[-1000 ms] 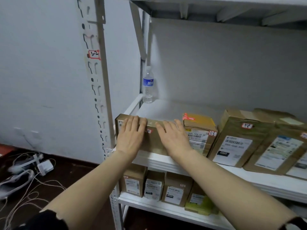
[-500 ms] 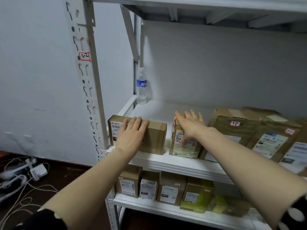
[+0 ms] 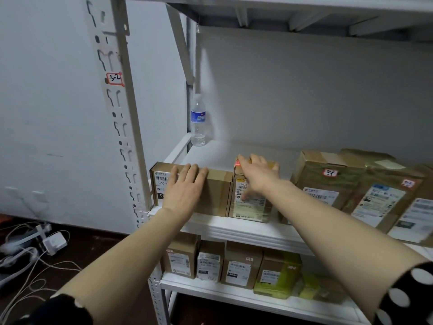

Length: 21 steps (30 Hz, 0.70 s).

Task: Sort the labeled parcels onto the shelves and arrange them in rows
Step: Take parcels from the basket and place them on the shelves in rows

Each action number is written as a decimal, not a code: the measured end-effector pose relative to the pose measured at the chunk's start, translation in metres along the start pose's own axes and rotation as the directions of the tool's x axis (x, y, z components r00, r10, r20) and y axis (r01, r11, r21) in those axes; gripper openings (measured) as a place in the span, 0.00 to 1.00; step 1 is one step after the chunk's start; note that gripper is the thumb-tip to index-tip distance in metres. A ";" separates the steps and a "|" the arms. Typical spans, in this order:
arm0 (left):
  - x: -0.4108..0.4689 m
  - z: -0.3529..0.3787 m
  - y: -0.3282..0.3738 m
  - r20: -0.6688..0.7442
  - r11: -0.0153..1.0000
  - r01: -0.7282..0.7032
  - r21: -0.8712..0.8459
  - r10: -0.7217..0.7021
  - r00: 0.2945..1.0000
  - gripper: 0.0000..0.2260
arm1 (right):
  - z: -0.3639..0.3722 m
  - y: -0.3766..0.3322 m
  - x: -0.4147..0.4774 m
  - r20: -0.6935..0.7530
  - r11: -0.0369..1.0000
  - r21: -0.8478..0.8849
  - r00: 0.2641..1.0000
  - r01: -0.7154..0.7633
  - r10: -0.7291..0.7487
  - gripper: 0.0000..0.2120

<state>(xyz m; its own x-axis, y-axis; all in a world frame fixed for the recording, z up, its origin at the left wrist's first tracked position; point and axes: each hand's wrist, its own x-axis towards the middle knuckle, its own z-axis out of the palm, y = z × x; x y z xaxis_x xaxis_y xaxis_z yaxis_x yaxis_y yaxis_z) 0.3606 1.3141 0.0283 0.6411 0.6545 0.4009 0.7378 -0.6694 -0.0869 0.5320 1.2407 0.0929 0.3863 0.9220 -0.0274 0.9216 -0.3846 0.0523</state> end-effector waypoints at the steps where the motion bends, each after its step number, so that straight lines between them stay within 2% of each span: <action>1: 0.000 0.000 0.000 0.009 1.000 0.001 -0.004 -0.001 1.000 0.33 | 0.000 0.000 -0.001 0.004 1.000 0.003 1.000 0.000 0.000 0.54; 5: -0.003 -0.008 0.003 0.056 1.000 0.011 -0.013 -0.010 0.998 0.41 | -0.010 0.001 -0.009 0.011 1.000 0.015 1.000 0.015 -0.015 0.58; 7: -0.002 -0.016 0.007 0.043 1.000 -0.010 -0.020 0.011 0.999 0.45 | -0.022 0.004 -0.018 -0.044 0.997 -0.037 0.997 0.061 -0.063 0.58; 12: 0.018 -0.044 0.048 -0.175 0.971 -0.130 -0.199 0.095 0.980 0.40 | -0.074 0.042 -0.056 -0.292 0.988 -0.060 0.944 0.142 -0.154 0.39; 16: 0.034 -0.077 0.112 -0.271 0.916 -0.294 -0.272 0.220 0.937 0.38 | -0.112 0.114 -0.087 -0.428 0.997 0.048 0.903 0.063 -0.036 0.32; 18: 0.044 -0.091 0.144 -0.289 0.892 -0.380 -0.245 0.307 0.907 0.36 | -0.120 0.159 -0.098 -0.409 0.991 0.134 0.912 0.017 0.040 0.32; 21: 0.061 -0.106 0.186 -0.203 0.883 -0.434 -0.180 0.398 0.895 0.35 | -0.117 0.225 -0.111 -0.217 0.982 0.179 0.972 -0.057 0.096 0.37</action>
<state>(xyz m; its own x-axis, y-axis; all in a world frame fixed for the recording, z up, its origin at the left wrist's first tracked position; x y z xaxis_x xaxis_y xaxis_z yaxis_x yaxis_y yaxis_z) 0.5146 1.1927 0.1330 0.8243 0.2479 0.5089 0.3353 -0.9382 -0.0861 0.6920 1.0570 0.2245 0.4553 0.8688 0.1946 0.8900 -0.4382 -0.1261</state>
